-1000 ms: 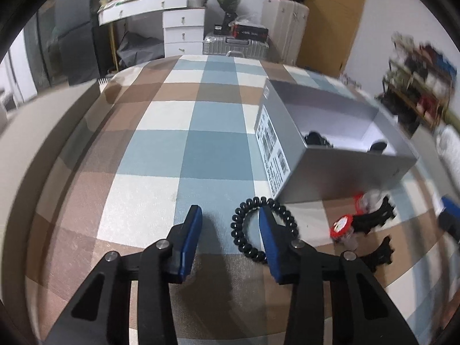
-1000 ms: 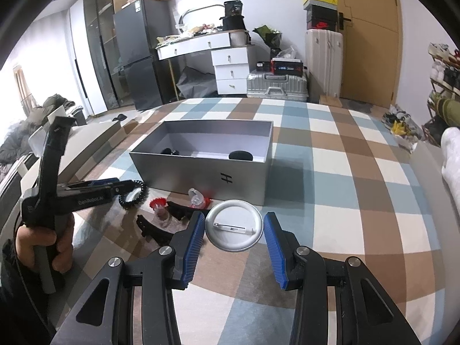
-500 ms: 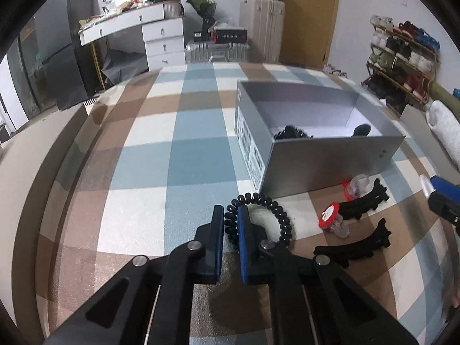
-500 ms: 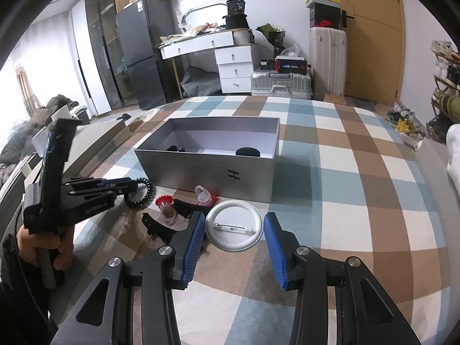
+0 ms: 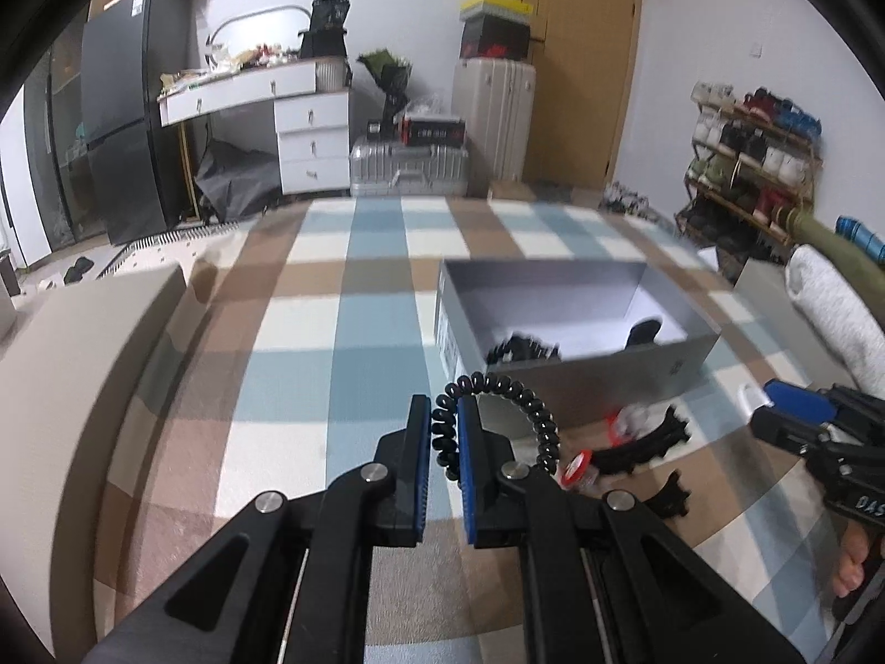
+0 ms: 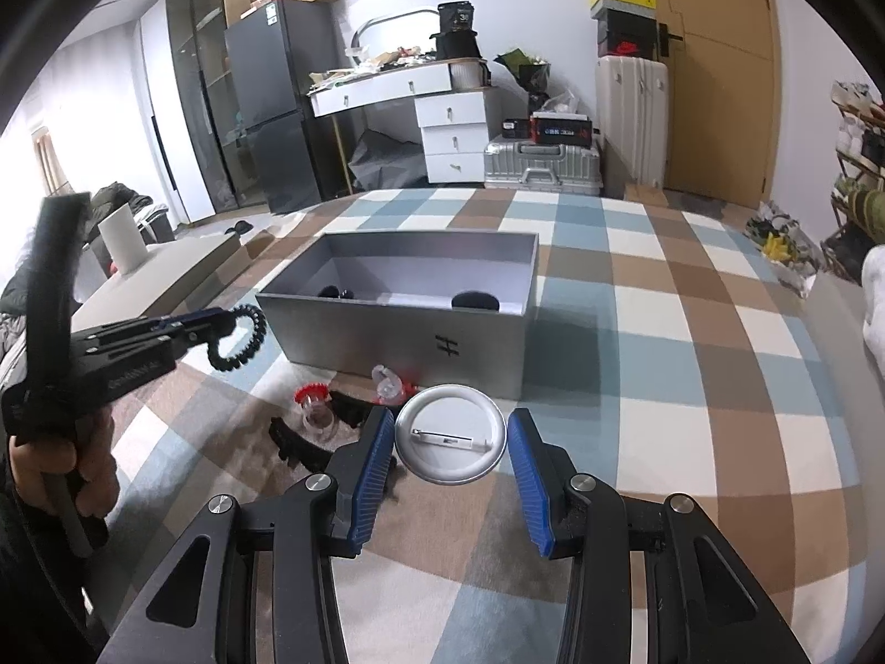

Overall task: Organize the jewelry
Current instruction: 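Carry the white lid with the right gripper while the left gripper carries the hair tie over the box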

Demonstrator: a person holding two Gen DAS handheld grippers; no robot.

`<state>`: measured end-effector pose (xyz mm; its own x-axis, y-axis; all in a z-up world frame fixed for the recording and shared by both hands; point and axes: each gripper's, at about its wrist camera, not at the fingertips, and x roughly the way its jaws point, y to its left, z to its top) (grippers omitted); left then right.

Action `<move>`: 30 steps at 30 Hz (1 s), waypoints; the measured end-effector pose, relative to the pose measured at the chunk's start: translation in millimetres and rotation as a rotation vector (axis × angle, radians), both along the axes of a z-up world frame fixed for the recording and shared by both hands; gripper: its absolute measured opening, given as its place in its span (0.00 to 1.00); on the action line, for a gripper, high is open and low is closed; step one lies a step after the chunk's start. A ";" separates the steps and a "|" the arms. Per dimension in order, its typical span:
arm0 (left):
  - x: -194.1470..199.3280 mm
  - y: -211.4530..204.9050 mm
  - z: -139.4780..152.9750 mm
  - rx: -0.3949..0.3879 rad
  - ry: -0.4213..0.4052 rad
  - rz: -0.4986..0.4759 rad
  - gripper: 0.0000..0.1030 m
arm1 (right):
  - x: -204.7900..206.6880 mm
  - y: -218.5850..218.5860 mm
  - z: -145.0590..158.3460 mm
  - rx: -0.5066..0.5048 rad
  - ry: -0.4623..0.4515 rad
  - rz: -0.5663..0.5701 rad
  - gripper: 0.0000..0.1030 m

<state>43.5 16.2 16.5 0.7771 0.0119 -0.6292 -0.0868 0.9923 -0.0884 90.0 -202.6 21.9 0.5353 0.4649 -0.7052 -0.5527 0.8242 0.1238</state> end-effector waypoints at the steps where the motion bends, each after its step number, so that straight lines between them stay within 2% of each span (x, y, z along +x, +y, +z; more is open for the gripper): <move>1: 0.8 0.1 3.1 -0.001 -0.015 0.001 0.05 | 0.4 0.5 1.3 0.001 -0.004 0.002 0.40; 8: 14.3 -2.2 13.9 -0.008 -0.084 -0.008 0.05 | 10.3 9.1 13.3 0.009 -0.039 0.021 0.40; 20: 42.2 -14.5 9.2 0.006 -0.110 -0.021 0.05 | 32.1 19.2 22.8 0.067 -0.073 0.021 0.40; 23: 42.7 -12.0 0.7 -0.022 -0.097 -0.023 0.05 | 40.6 19.3 22.0 0.108 -0.057 0.007 0.40; 30: 40.7 -12.0 -0.7 -0.015 -0.090 -0.005 0.05 | 60.6 21.9 17.0 0.168 -0.014 -0.040 0.40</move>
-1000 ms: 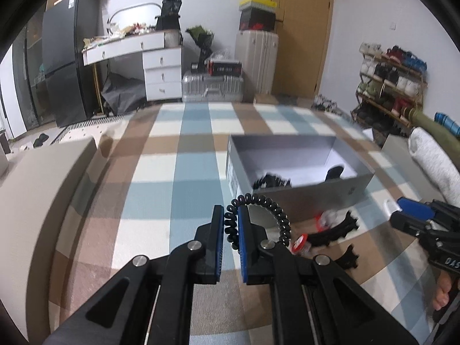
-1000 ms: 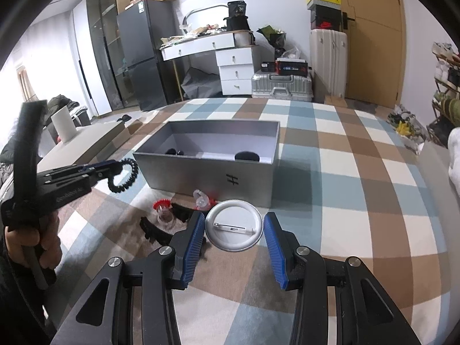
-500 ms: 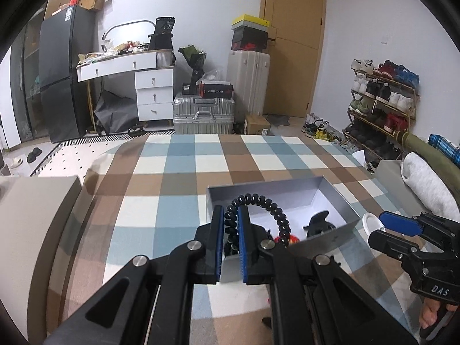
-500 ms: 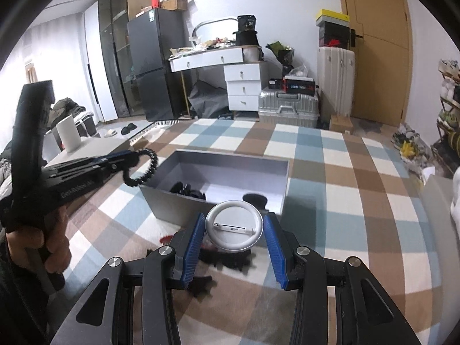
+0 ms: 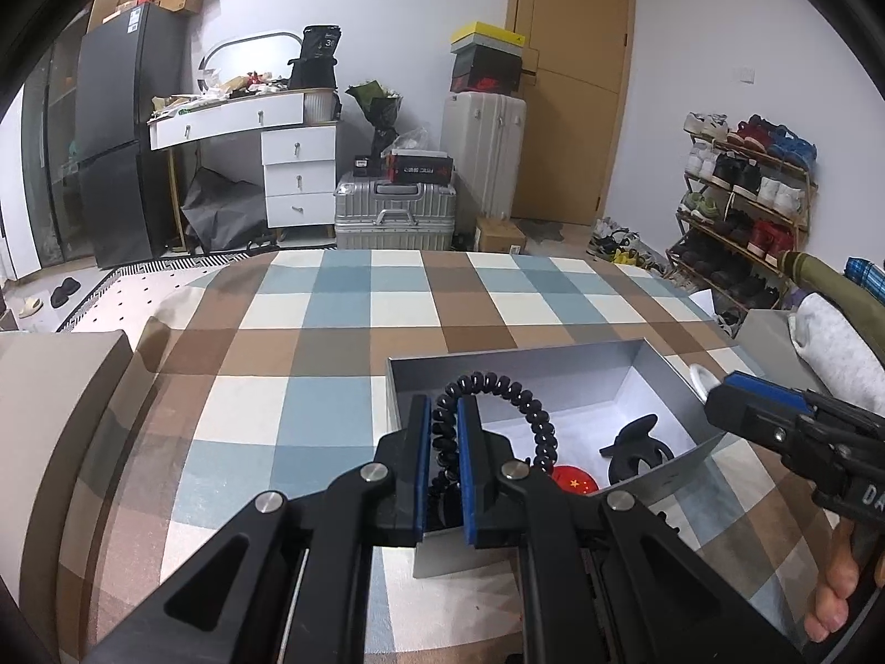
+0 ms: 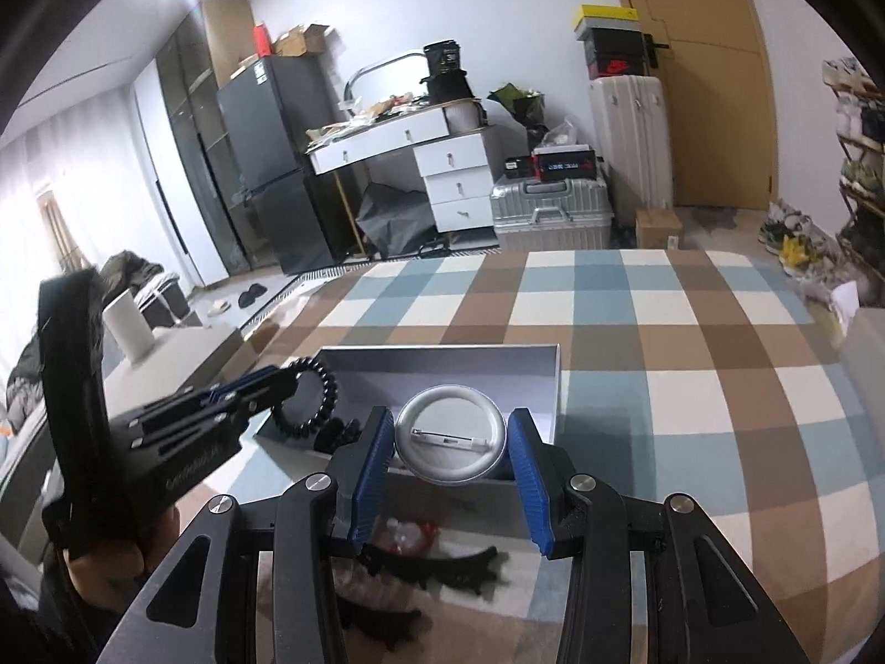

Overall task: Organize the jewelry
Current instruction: 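Carry the white lid with the right gripper while the left gripper carries the hair tie over the box, then open the right gripper to drop the lid while the left gripper releases the hair tie into the box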

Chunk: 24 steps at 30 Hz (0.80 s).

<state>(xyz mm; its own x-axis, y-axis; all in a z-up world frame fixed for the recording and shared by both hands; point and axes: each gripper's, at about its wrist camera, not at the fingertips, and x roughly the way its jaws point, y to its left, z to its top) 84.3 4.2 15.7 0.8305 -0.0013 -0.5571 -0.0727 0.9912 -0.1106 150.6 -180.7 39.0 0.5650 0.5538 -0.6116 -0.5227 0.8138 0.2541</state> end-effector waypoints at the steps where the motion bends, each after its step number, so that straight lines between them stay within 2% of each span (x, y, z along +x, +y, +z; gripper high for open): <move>1: -1.1 -0.6 0.5 0.000 -0.004 -0.002 0.05 | 2.3 1.0 -0.9 0.005 0.004 -0.001 0.40; 5: 0.4 -3.4 1.6 0.005 -0.029 -0.009 0.05 | 10.3 6.0 -8.0 0.005 0.025 -0.012 0.40; 15: 3.8 -4.5 -3.8 -0.001 -0.012 -0.014 0.05 | 21.3 18.2 -26.1 -0.028 0.057 -0.012 0.40; 24: 4.9 -9.2 -3.8 0.012 -0.006 -0.031 0.05 | 18.8 29.2 -25.8 -0.051 0.048 0.011 0.41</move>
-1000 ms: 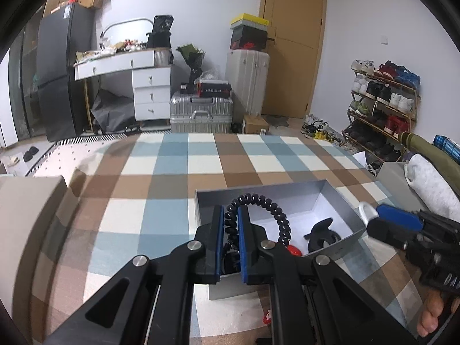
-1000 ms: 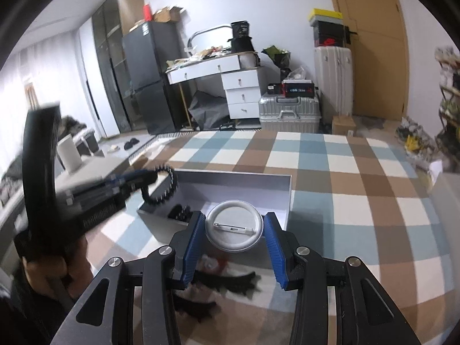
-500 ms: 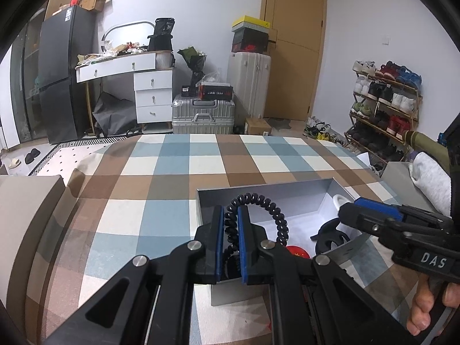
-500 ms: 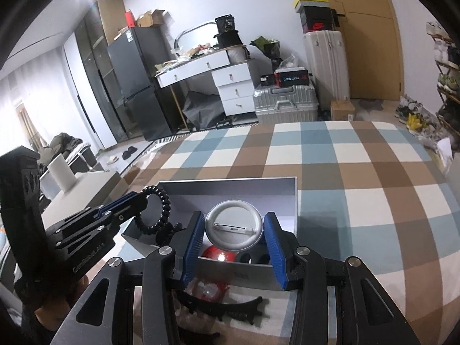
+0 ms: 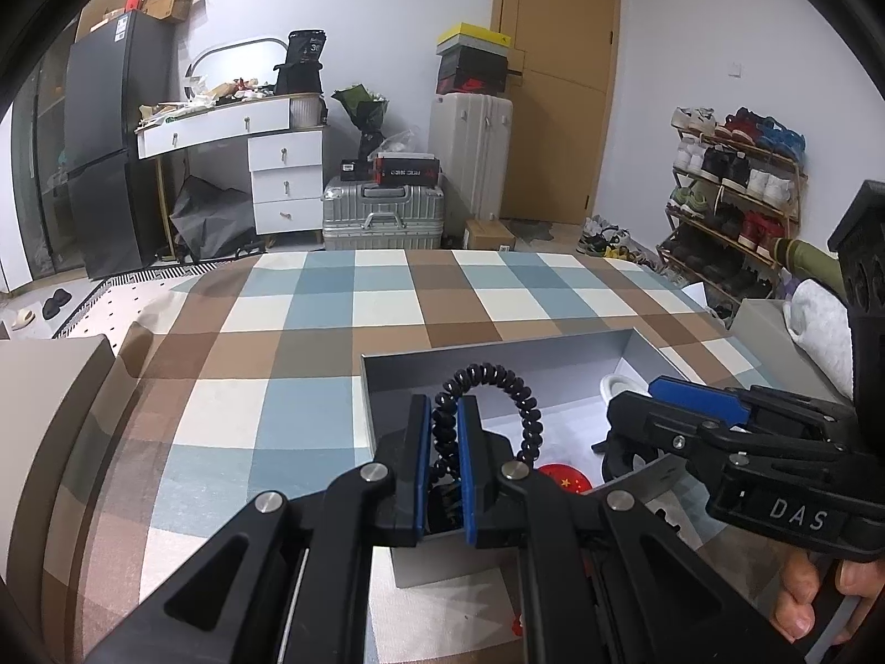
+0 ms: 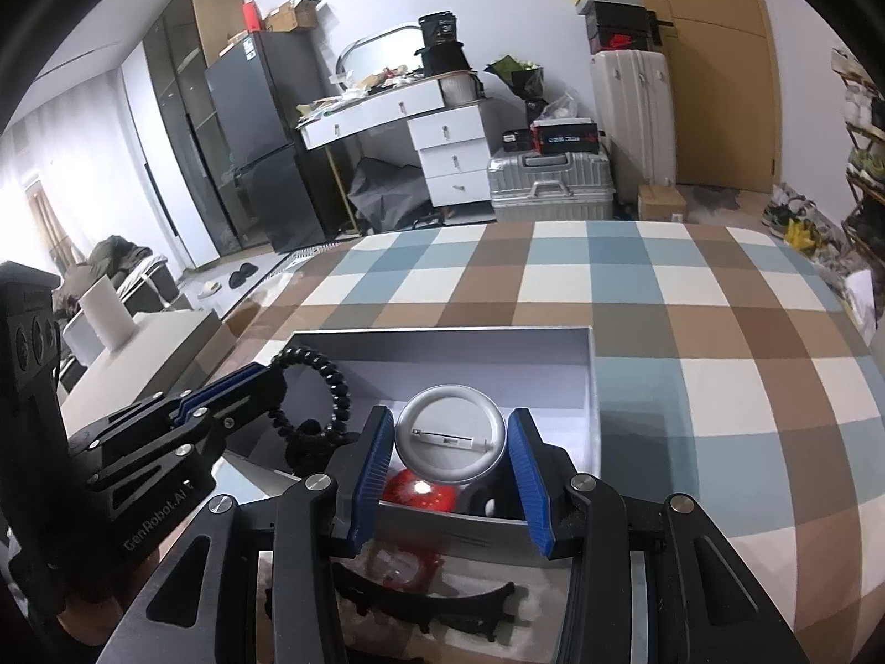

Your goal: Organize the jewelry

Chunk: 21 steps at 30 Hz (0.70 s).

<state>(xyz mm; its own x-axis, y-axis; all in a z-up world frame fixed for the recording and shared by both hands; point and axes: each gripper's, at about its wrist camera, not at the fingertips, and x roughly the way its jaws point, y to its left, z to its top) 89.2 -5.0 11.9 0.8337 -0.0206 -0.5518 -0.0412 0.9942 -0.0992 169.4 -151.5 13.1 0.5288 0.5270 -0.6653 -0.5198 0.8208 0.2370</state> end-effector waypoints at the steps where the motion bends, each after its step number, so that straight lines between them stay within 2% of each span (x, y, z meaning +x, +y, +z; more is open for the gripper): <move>1: 0.2 -0.2 -0.1 -0.001 0.002 -0.002 0.05 | 0.0 1.2 0.1 -0.002 0.000 0.003 0.41; 7: 0.6 -3.6 -2.4 0.012 0.011 -0.008 0.05 | -0.2 3.0 0.0 -0.009 -0.004 0.007 0.42; 11: -2.0 -4.1 -1.9 0.012 0.001 -0.012 0.05 | -2.7 1.2 4.2 -0.010 -0.027 -0.009 0.56; 14: -1.0 -4.8 -2.8 0.010 0.009 -0.017 0.06 | -5.8 -2.9 8.7 -0.020 -0.044 -0.015 0.60; 16: -0.3 -5.1 -3.7 0.010 0.021 -0.017 0.14 | -8.4 -7.5 9.4 -0.024 -0.043 -0.021 0.71; 17: -0.3 -4.6 -4.0 0.008 0.030 -0.014 0.23 | -9.7 -10.2 9.9 -0.023 -0.043 -0.025 0.77; 18: -0.8 -3.7 -3.9 -0.001 0.038 -0.014 0.30 | -11.9 -14.1 9.6 -0.020 -0.043 -0.031 0.80; 21: -6.2 -1.5 -0.8 -0.044 0.033 -0.045 0.42 | -15.7 -22.4 8.5 -0.022 -0.030 -0.033 0.90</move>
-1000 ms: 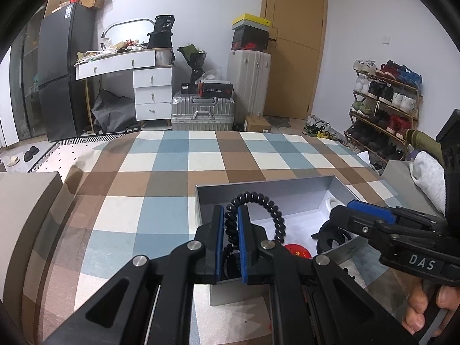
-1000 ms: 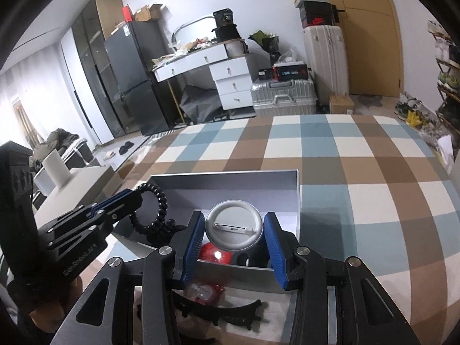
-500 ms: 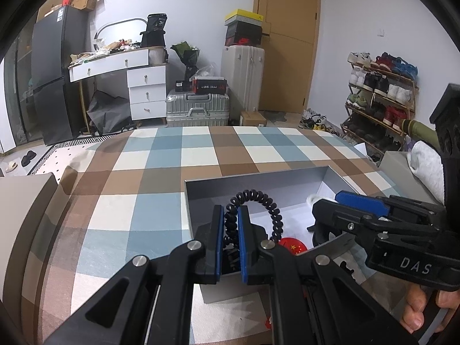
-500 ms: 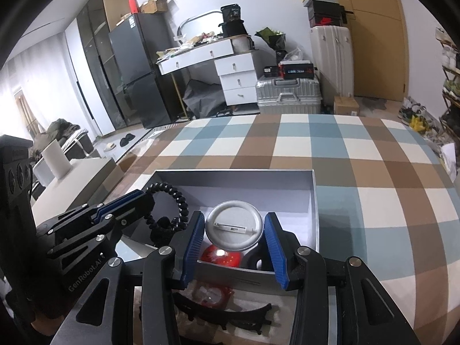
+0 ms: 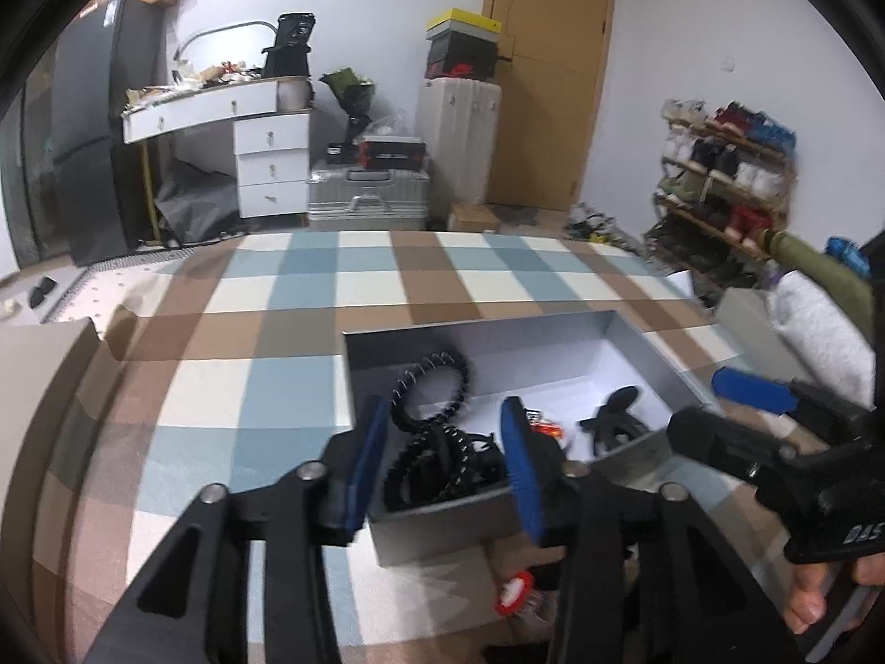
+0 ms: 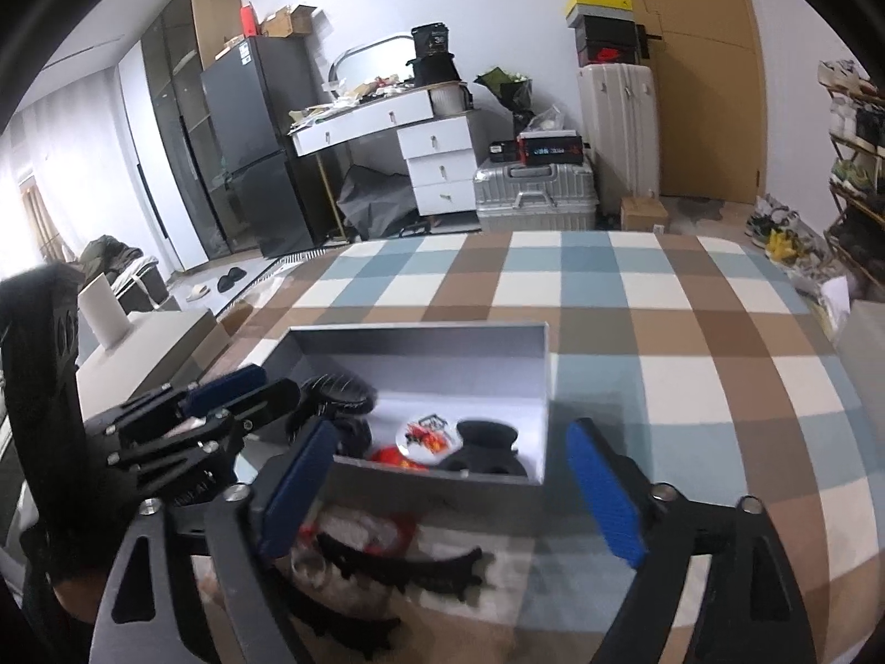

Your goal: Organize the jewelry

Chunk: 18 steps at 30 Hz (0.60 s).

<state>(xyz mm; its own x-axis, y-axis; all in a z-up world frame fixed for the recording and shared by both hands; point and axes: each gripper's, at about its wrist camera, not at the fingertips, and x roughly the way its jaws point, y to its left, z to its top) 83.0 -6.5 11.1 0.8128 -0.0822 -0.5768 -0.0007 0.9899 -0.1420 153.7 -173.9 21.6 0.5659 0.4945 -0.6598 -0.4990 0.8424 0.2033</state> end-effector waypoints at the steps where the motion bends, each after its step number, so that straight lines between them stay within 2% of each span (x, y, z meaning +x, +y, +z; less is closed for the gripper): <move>1: -3.6 -0.3 1.6 -0.003 -0.005 -0.005 0.46 | -1.9 -3.4 -0.8 0.001 0.004 -0.002 0.91; 2: -7.4 -1.3 2.9 -0.004 -0.014 -0.015 0.57 | -3.7 -6.4 -1.3 0.001 0.007 -0.004 0.94; 3: -10.9 -2.1 4.3 0.000 -0.018 -0.014 0.74 | -5.6 -9.3 -2.5 -0.005 0.015 -0.004 0.96; 4: -16.5 -1.8 6.8 0.001 -0.027 -0.002 0.80 | -6.6 -11.4 -2.9 -0.010 0.019 -0.004 0.97; 8: -30.5 4.7 8.2 -0.048 -0.048 -0.014 0.85 | -13.4 -19.9 -3.5 -0.038 0.028 -0.005 1.00; 11: -39.3 9.4 4.1 -0.066 -0.046 0.007 0.99 | -19.1 -24.4 -6.6 -0.061 0.046 0.004 1.00; 14: -46.8 14.6 -0.3 -0.106 -0.049 0.000 0.99 | -24.7 -25.6 -11.9 -0.084 0.059 0.017 1.00; 18: -46.1 15.0 -5.2 -0.088 -0.017 0.012 0.99 | -29.8 -24.6 -20.9 -0.119 0.080 0.025 1.00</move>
<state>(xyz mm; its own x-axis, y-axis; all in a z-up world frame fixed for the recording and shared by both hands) 36.9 8.5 5.9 0.8236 -0.1222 -0.5538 -0.0094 0.9734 -0.2288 124.0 -198.4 0.7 0.4974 0.4236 -0.7570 -0.5066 0.8503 0.1429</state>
